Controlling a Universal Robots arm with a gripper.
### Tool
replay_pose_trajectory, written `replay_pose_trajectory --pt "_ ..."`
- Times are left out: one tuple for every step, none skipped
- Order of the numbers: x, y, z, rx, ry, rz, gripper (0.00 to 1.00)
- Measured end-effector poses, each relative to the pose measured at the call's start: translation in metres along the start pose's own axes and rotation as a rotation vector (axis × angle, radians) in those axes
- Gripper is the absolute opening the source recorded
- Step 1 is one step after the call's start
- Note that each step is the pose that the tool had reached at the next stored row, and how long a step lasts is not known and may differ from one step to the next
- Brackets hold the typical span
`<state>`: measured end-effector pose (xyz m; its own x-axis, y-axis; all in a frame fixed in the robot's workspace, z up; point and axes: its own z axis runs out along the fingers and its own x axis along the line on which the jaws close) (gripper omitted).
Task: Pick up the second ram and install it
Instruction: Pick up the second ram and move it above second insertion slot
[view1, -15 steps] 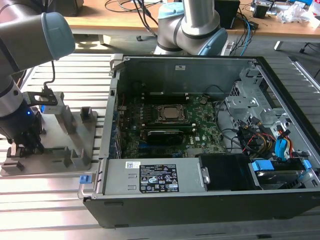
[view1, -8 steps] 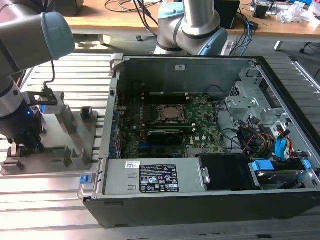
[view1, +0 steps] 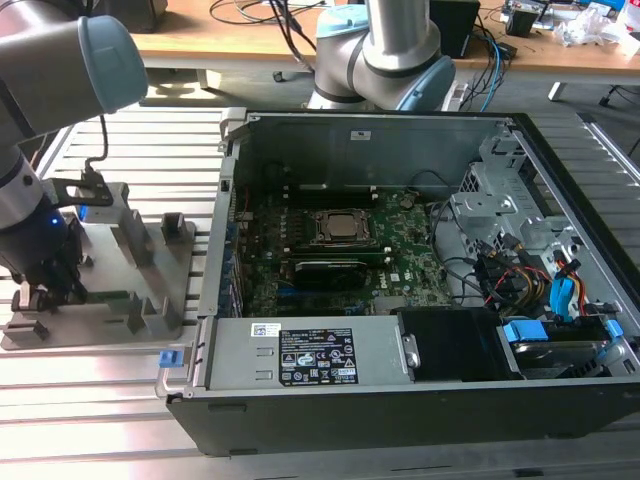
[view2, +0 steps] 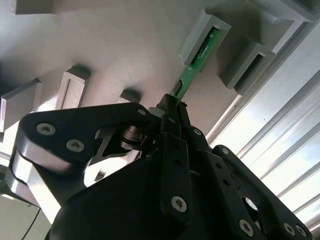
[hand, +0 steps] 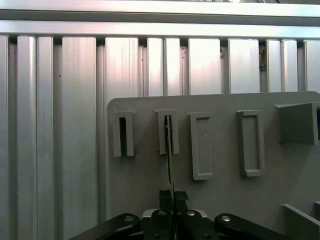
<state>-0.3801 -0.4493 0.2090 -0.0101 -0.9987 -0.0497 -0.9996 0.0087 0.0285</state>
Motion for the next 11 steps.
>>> replay_pose_trajectory --pt "-0.0001 0.0001 -0.0023 0.0000 0.0000 0.000 0.14" --pt "-0.0002 0.0001 -0.0035 0.0000 0.0000 0.000 0.14" --pt "-0.0003 0.0002 -0.0058 0.0000 0.0000 0.000 0.14" --pt "-0.0004 0.0002 -0.0072 0.0001 -0.0001 0.000 0.14" --pt "-0.0004 0.0002 -0.0083 0.0001 0.0000 0.000 0.14" --pt "-0.0005 0.0003 -0.0095 0.0000 0.0000 0.000 0.14" --pt "-0.0005 0.0003 -0.0106 0.0000 0.0000 0.000 0.14" --pt "-0.0006 0.0003 -0.0113 0.0000 0.0000 0.000 0.14" --pt "-0.0006 0.0003 -0.0119 0.0001 0.0000 0.000 0.14" --pt "-0.0007 0.0004 -0.0135 0.0000 0.0000 0.000 0.14" --pt "-0.0008 0.0004 -0.0149 0.0000 0.0000 0.000 0.14"
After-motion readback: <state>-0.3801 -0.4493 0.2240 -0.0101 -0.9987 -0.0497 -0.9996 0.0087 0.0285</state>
